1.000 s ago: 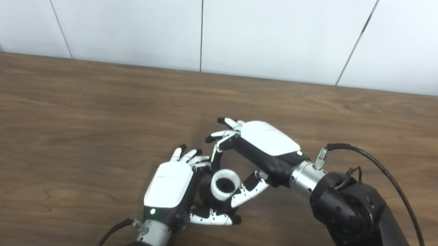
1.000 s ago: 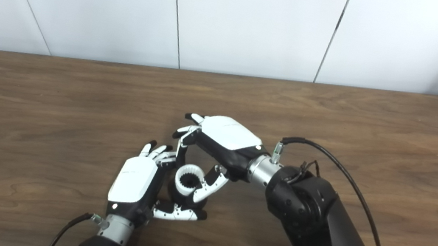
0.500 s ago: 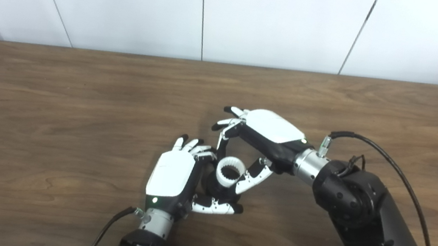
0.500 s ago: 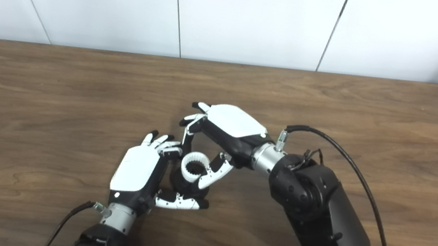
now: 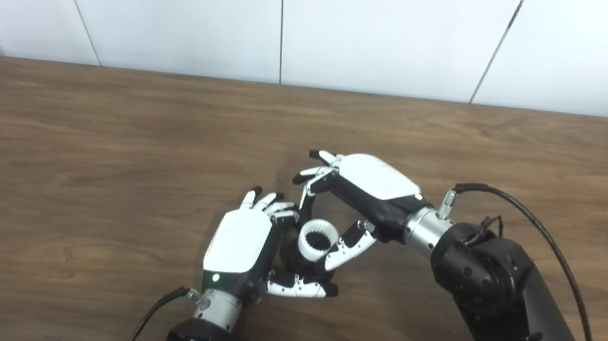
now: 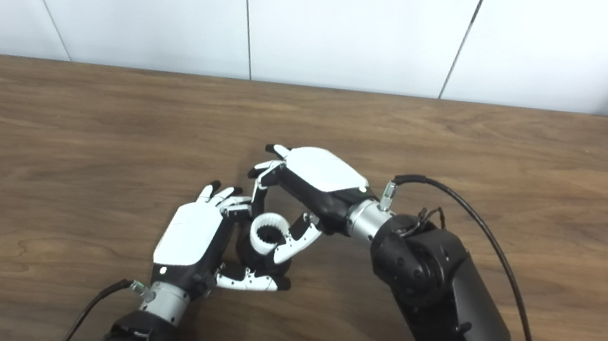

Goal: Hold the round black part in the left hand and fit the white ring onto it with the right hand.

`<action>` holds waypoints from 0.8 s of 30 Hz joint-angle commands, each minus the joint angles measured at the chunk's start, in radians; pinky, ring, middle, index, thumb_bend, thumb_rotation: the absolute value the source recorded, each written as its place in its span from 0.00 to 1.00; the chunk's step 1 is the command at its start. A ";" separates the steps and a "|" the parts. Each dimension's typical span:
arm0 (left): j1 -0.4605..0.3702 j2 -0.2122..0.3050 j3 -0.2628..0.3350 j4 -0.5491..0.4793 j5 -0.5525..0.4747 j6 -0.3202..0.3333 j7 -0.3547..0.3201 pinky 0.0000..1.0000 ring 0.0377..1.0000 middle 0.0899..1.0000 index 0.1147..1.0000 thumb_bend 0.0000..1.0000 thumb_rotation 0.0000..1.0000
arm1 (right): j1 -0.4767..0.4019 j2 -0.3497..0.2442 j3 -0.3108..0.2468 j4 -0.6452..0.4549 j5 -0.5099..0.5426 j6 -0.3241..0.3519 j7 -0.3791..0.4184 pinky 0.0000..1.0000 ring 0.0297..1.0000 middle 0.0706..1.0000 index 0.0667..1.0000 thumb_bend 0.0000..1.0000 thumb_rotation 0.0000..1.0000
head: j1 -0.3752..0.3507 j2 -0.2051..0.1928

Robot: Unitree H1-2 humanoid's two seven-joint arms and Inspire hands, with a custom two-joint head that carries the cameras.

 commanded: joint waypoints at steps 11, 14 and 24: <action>0.002 -0.009 -0.014 -0.001 0.012 0.006 -0.025 1.00 0.91 0.78 0.42 0.53 0.06 | -0.019 0.008 -0.004 -0.008 -0.003 -0.023 -0.029 1.00 1.00 0.84 0.45 0.52 0.14 | 0.003 0.002; 0.001 -0.010 -0.014 0.000 0.012 0.005 -0.022 1.00 0.90 0.78 0.42 0.53 0.06 | -0.018 0.009 -0.004 -0.006 -0.003 -0.023 -0.030 1.00 1.00 0.84 0.45 0.52 0.14 | 0.003 0.003; 0.000 -0.015 -0.013 -0.001 0.012 0.007 -0.023 1.00 0.91 0.78 0.42 0.53 0.06 | -0.020 0.006 -0.003 0.010 -0.005 -0.024 -0.031 1.00 1.00 0.84 0.45 0.52 0.14 | 0.003 0.006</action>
